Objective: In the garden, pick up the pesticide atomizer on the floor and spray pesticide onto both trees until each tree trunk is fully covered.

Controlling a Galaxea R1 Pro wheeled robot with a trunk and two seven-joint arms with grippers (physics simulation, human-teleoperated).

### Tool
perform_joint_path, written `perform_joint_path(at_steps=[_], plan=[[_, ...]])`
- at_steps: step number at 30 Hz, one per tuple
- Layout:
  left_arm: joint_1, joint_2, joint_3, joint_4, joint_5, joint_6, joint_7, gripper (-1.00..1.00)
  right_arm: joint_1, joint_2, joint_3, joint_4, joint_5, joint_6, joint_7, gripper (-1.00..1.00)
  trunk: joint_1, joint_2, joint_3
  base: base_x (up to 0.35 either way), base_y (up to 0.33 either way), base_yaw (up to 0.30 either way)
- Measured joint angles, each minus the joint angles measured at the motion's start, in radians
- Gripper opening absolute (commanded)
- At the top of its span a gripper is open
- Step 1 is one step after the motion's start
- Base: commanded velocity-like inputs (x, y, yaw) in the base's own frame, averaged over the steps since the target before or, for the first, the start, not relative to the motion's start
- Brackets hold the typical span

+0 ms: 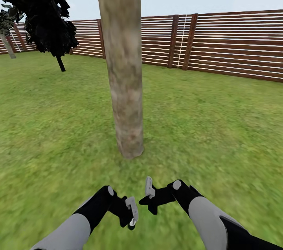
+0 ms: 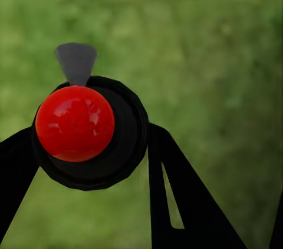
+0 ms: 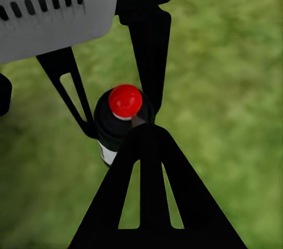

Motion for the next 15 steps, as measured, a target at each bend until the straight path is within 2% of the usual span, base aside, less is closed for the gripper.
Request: perform_joint_path(at_steps=[1, 6, 15], plan=[[0.0, 0.0, 0.002, 0.0, 0.0, -0.001, -0.001, -1.0, 0.0, 0.0, 0.0, 0.0, 0.0, 0.0, 0.0, -1.0, 0.0, 0.0, 0.0, 0.0, 0.0, 0.0], [0.001, 0.0, 0.003, 0.001, 0.05, -0.01, -0.003, -1.0, 0.0, 0.0, 0.0, 0.0, 0.0, 0.0, 0.0, -1.0, 0.0, 0.0, 0.0, 0.0, 0.0, 0.0], [0.001, 0.001, 0.004, 0.002, 0.057, -0.013, -0.007, -1.0, 0.0, 0.0, 0.0, 0.0, 0.0, 0.0, 0.0, -1.0, 0.0, 0.0, 0.0, 0.0, 0.0, 0.0]])
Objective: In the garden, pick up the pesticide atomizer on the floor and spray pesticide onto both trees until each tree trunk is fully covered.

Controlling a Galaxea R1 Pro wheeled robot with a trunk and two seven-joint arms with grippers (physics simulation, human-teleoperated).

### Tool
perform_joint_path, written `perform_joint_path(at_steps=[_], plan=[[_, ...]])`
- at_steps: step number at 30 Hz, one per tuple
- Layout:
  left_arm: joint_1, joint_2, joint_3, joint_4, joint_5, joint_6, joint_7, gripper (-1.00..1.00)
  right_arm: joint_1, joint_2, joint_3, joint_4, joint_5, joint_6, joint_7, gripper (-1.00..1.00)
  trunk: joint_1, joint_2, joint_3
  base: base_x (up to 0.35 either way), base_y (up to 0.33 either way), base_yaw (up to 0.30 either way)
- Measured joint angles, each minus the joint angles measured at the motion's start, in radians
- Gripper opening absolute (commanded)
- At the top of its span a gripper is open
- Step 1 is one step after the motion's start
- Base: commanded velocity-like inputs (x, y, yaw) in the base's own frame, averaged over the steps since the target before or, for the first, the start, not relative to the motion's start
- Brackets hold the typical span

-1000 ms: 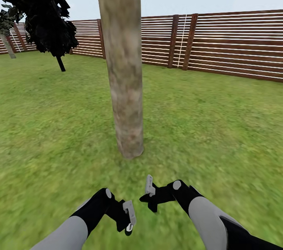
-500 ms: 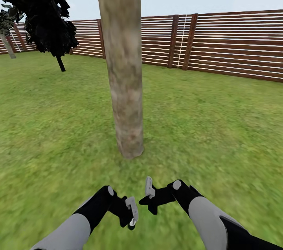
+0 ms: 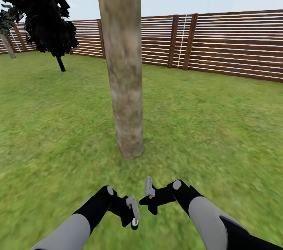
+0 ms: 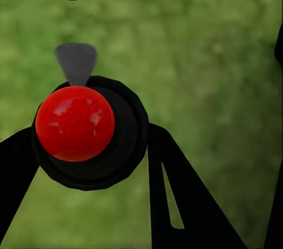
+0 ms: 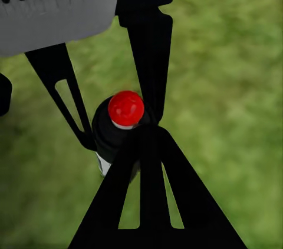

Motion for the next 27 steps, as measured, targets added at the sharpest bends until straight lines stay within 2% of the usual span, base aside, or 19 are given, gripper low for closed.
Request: perform_joint_path(at_steps=[4, 8, 19, 23, 27], plan=[[0.0, 0.002, 0.0, 0.0, 0.007, -0.001, -0.022, -1.0, 0.0, 0.0, 0.0, 0.0, 0.0, 0.0, 0.0, -1.0, 0.0, 0.0, 0.0, 0.0, 0.0, 0.0], [0.0, 0.006, -0.002, 0.0, 0.047, -0.004, -0.026, -1.0, 0.0, 0.0, 0.0, 0.0, 0.0, 0.0, 0.0, -1.0, 0.0, 0.0, 0.0, 0.0, 0.0, 0.0], [0.0, 0.002, -0.001, 0.0, 0.056, -0.004, -0.026, -1.0, 0.0, 0.0, 0.0, 0.0, 0.0, 0.0, 0.0, -1.0, 0.0, 0.0, 0.0, 0.0, 0.0, 0.0], [0.0, 0.002, -0.002, 0.0, 0.085, -0.02, -0.027, -1.0, 0.0, 0.0, 0.0, 0.0, 0.0, -0.001, 0.0, -1.0, 0.0, 0.0, 0.0, 0.0, 0.0, 0.0], [0.0, 0.003, -0.003, 0.0, 0.091, -0.025, -0.027, -1.0, 0.0, 0.0, 0.0, 0.0, 0.0, 0.0, 0.0, -1.0, 0.0, 0.0, 0.0, 0.0, 0.0, 0.0]])
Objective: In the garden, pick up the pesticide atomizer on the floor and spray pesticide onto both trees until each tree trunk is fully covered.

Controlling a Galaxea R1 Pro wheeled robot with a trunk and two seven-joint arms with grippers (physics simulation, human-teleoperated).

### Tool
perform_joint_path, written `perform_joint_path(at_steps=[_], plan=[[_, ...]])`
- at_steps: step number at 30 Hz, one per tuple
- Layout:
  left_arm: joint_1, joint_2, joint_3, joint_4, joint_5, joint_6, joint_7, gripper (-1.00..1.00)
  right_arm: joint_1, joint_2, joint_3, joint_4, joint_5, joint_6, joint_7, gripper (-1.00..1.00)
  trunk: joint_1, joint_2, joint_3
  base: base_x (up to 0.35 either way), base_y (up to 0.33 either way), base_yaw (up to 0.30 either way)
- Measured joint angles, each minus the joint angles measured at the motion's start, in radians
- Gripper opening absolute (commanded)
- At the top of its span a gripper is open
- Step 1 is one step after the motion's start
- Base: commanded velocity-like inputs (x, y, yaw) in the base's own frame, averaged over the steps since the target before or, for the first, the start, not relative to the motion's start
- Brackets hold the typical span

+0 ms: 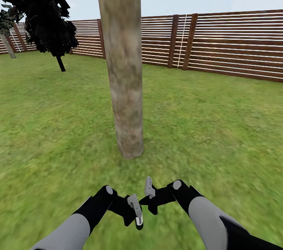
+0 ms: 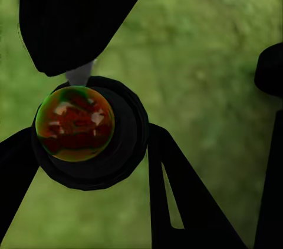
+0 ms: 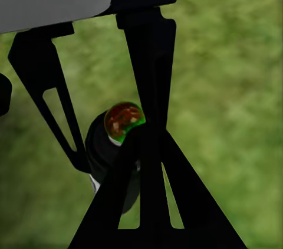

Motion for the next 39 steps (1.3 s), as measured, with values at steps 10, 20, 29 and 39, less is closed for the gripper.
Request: perform_joint_path(at_steps=[10, 20, 29, 39], plan=[[0.0, 0.005, 0.0, 0.001, 0.0, -0.002, 0.0, -1.0, 0.0, 0.0, 0.0, 0.0, 0.0, 0.0, 0.0, -1.0, 0.0, 0.0, 0.0, 0.0, 0.0, 0.0], [0.008, 0.051, -0.004, 0.008, -0.014, -0.004, 0.003, -1.0, 0.0, 0.0, 0.0, 0.0, 0.0, -0.001, 0.001, -1.0, 0.0, 0.0, 0.0, 0.0, 0.0, 0.0], [0.012, 0.198, -0.004, 0.014, -0.009, -0.005, 0.003, -1.0, 0.0, 0.0, 0.0, -0.001, 0.0, -0.001, 0.0, 1.0, 0.0, 0.0, 0.0, 0.0, 0.0, 0.0], [0.014, 0.257, 0.147, 0.018, 0.044, -0.002, 0.081, -1.0, 0.012, 0.0, -0.002, -0.002, -0.056, -0.004, -0.138, 1.0, 0.0, 0.0, 0.0, 0.0, 0.0, 0.0]])
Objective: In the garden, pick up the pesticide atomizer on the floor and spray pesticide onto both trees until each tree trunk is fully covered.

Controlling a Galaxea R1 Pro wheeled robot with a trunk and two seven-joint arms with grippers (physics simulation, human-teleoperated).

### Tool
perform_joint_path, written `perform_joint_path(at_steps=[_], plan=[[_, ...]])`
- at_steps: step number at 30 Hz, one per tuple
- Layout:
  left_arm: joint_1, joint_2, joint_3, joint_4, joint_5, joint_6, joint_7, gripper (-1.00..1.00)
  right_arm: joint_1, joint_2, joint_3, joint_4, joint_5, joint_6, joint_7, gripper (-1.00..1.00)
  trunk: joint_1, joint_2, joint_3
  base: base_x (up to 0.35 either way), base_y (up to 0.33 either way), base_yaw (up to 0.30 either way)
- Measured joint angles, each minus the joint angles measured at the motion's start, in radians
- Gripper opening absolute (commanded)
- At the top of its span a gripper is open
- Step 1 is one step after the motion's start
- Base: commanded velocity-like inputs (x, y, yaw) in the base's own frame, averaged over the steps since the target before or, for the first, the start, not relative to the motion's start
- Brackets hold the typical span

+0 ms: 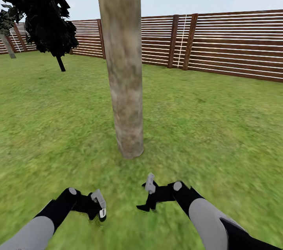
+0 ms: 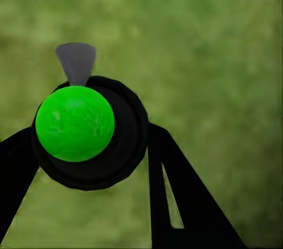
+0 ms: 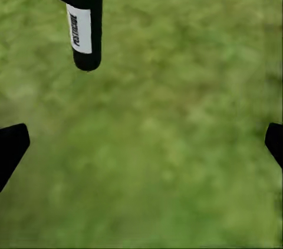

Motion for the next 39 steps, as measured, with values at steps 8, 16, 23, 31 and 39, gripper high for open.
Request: perform_joint_path(at_steps=[8, 16, 23, 31, 39], plan=[[0.006, -0.023, 0.222, 0.002, 0.149, -0.001, 0.365, -1.0, 0.14, -0.184, -0.013, -0.002, -0.533, -0.003, -0.293, 1.0, 0.0, 0.0, 0.0, 0.0, 0.0, 0.0], [0.008, -0.047, 0.228, 0.146, 0.379, -0.228, 0.736, -1.0, 0.306, -0.286, -0.127, 0.001, -0.578, -0.2, -0.546, 1.0, 0.0, 0.0, 0.0, 0.0, 0.0, 0.0], [0.007, -0.081, 0.23, 0.156, 0.385, -0.247, 0.814, -1.0, 0.365, -0.285, -0.236, 0.002, -0.578, -0.257, -0.574, 1.0, 0.0, 0.0, 0.0, 0.004, 0.0, 0.0], [0.007, -0.119, 0.229, 0.165, 0.385, -0.25, 0.88, -1.0, 0.387, -0.285, -0.237, -0.002, -0.576, -0.261, -0.577, 1.0, 0.0, 0.0, 0.0, 0.287, 0.0, 0.0], [0.006, -0.124, 0.227, 0.165, 0.385, -0.249, 0.912, -1.0, 0.387, -0.284, -0.237, -0.001, -0.576, -0.261, -0.577, 1.0, 0.0, 0.0, 0.0, 0.193, 0.0, -0.179]])
